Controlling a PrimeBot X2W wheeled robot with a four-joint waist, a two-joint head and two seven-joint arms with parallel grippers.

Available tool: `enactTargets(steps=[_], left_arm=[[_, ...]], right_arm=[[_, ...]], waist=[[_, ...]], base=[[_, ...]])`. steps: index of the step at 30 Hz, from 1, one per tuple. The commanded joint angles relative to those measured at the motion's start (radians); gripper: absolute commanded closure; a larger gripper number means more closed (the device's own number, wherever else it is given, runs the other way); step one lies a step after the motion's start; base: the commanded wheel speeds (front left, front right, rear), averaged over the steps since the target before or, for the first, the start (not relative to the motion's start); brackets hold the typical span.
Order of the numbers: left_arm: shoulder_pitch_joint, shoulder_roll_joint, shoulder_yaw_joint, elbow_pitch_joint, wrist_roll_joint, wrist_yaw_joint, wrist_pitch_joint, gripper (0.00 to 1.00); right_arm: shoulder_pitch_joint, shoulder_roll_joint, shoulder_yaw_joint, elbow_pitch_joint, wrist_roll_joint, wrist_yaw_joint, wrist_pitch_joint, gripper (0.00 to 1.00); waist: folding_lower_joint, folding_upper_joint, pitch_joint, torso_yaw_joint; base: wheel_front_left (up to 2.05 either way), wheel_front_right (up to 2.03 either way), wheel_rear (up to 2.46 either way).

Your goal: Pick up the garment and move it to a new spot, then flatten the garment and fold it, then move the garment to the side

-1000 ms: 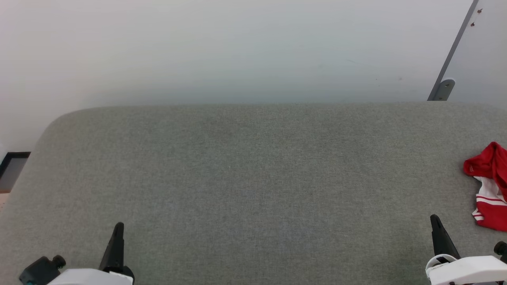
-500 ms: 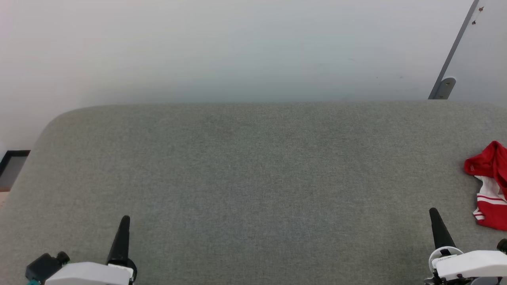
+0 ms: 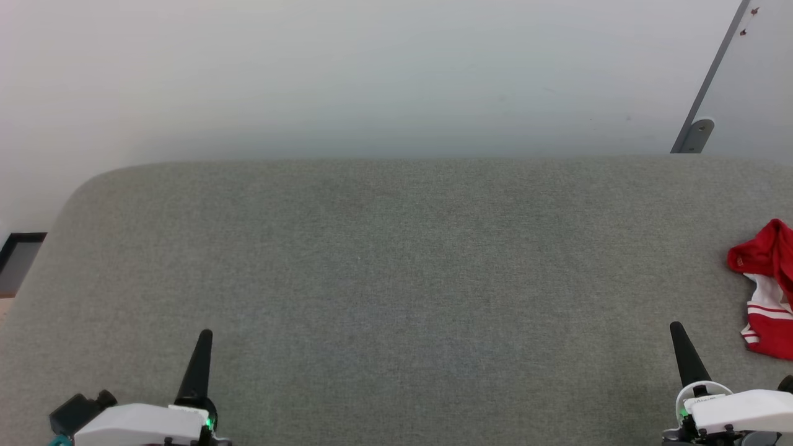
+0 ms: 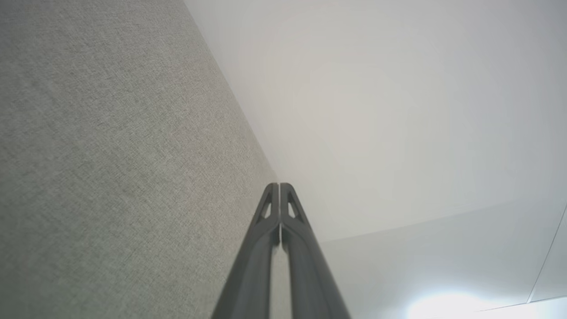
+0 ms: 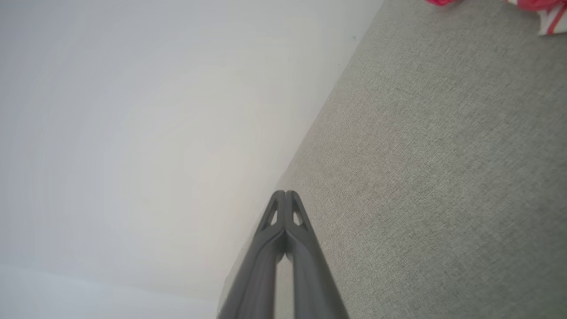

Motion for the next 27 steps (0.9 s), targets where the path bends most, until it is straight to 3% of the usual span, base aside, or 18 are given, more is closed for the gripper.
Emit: enactTargets(steps=[1, 27], left_arm=[[-0.02, -0.001, 0.006, -0.008, -0.02, -0.002, 0.005, 1.0], [-0.047, -0.048, 0.021, -0.008, -0.192, -0.003, 0.063, 1.0]], right_arm=[[-0.023, 0.001, -0.006, -0.012, 0.033, -0.001, 0.007, 1.0], [-0.033, 0.012, -0.014, -0.027, 0.267, -0.001, 0.064, 1.0]], waist=[[0.0, 0.0, 0.001, 0.0], [0.0, 0.0, 0.011, 0.001]], base=[[0.0, 0.0, 0.0], [0.0, 0.0, 0.0]])
